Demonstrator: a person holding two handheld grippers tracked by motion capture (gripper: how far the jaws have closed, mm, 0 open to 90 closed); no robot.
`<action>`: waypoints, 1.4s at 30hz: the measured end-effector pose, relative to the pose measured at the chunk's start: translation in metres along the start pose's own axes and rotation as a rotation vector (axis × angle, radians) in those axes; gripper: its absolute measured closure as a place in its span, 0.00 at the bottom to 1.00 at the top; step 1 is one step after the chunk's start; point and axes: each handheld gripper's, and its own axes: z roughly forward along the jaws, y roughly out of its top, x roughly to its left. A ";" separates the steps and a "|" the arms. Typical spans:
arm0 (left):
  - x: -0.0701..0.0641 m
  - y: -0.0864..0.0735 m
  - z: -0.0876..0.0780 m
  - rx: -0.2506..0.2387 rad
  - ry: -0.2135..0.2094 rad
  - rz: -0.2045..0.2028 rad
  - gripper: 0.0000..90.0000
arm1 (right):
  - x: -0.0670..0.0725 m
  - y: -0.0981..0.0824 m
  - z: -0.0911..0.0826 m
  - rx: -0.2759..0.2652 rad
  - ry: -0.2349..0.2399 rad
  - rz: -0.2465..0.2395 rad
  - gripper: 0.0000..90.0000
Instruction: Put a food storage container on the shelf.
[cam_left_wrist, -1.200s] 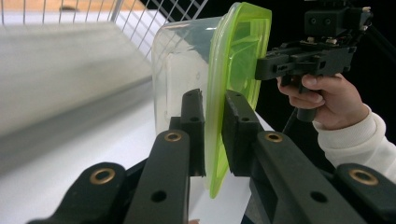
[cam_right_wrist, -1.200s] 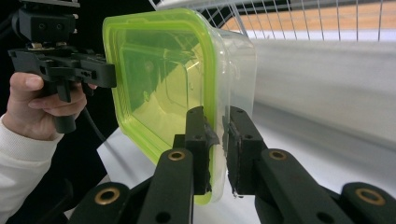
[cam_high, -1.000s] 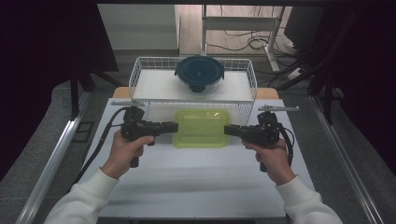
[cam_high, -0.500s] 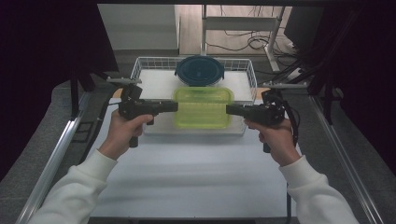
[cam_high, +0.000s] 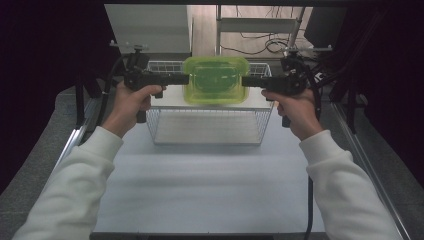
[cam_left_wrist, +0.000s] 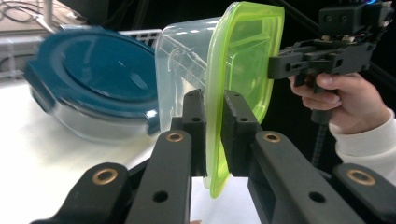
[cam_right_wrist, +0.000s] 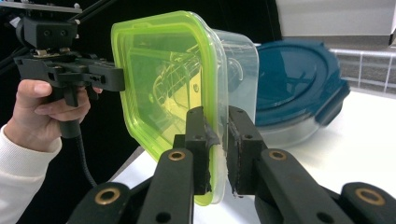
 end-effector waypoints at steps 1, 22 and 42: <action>0.002 0.005 0.001 0.002 0.004 -0.001 0.90 | -0.002 0.004 0.001 0.005 -0.001 0.005 0.88; 0.056 0.034 0.029 0.037 0.015 -0.170 0.90 | -0.055 0.035 0.041 0.057 -0.002 0.218 0.88; 0.092 0.040 0.049 0.026 0.010 -0.355 0.79 | -0.084 0.041 0.065 0.038 0.018 0.362 0.78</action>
